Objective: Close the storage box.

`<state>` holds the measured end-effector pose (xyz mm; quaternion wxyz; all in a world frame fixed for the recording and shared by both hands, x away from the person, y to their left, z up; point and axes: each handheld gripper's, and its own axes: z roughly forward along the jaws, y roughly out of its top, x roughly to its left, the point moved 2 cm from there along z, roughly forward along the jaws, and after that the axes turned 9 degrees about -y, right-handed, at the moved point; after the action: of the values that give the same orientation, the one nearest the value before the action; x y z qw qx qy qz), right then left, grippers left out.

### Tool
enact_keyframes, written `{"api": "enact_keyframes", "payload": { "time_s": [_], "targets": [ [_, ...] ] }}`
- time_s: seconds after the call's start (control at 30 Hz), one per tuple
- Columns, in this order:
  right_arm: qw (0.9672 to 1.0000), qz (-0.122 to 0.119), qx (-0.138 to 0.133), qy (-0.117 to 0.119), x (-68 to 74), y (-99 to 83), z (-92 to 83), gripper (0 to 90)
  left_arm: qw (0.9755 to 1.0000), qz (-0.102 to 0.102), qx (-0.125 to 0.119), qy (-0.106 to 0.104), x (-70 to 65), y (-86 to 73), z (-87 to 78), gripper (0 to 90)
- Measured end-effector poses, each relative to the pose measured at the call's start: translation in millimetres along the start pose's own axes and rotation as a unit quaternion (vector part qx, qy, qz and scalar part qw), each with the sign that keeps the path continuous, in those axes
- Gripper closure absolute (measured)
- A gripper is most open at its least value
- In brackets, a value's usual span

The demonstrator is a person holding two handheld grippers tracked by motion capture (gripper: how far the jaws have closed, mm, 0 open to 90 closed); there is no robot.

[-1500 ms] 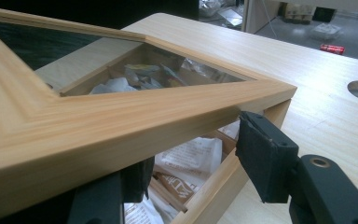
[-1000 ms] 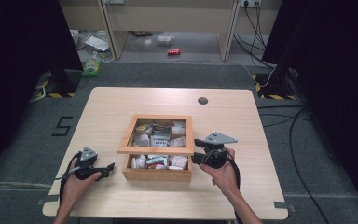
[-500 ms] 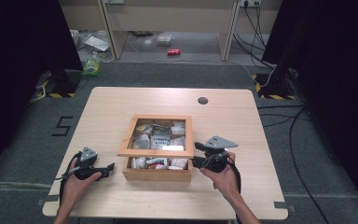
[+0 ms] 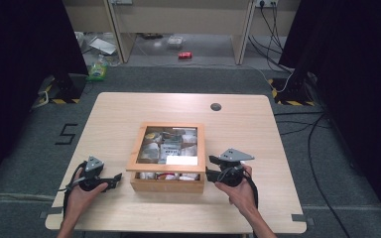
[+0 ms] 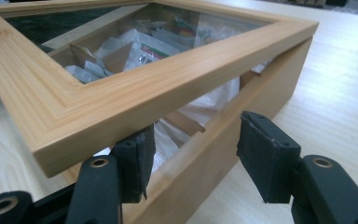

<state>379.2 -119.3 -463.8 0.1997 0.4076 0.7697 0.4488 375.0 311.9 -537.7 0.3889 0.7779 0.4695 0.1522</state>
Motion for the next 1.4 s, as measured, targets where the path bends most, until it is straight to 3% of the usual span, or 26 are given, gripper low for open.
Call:
{"api": "enact_keyframes", "payload": {
  "time_s": [0.27, 0.37, 0.6, 0.63, 0.67, 0.7, 0.77, 0.9, 1.4],
  "targets": [
    [0.9998, 0.015, 0.013, -0.002, -9.3, -10.7, 2.7, 47.8, 1.0000, 0.000, 0.000, 0.000, 0.1, 0.0, 0.0, 13.7],
    [0.9999, 0.004, 0.010, -0.006, -10.2, -9.8, 2.7, 48.0, 1.0000, 0.000, 0.000, 0.000, 0.1, 0.0, 0.0, 13.7],
    [0.9999, 0.006, 0.007, -0.013, -15.2, -12.4, -0.9, 48.6, 1.0000, 0.000, 0.000, 0.000, 0.1, 0.0, 0.0, 13.7],
    [0.9990, 0.043, -0.011, 0.009, -18.2, -11.8, -3.8, 47.3, 1.0000, 0.000, 0.000, 0.000, 0.0, 0.0, 0.0, 13.7],
    [0.9990, 0.043, -0.011, 0.009, -18.2, -11.8, -3.8, 47.3, 1.0000, 0.000, 0.000, 0.000, 0.0, 0.0, -0.1, 13.7],
    [0.9976, 0.062, -0.020, 0.022, -19.1, -8.9, -6.2, 47.5, 1.0000, 0.000, 0.000, 0.000, 0.0, 0.0, 0.0, 13.7],
    [0.9995, 0.023, -0.020, -0.008, -17.0, -0.9, -11.5, 46.6, 1.0000, 0.000, 0.000, 0.000, -0.1, -0.1, -0.1, 13.7],
    [0.9996, 0.014, -0.023, -0.011, -13.1, 4.2, -17.8, 46.6, 1.0000, 0.000, 0.000, 0.000, -0.1, -0.2, -0.1, 13.7],
    [0.9992, 0.037, -0.012, -0.012, -21.2, -9.3, -22.4, 45.6, 1.0000, 0.000, 0.000, 0.000, -0.2, -0.2, -0.1, 13.7]
  ]
}}
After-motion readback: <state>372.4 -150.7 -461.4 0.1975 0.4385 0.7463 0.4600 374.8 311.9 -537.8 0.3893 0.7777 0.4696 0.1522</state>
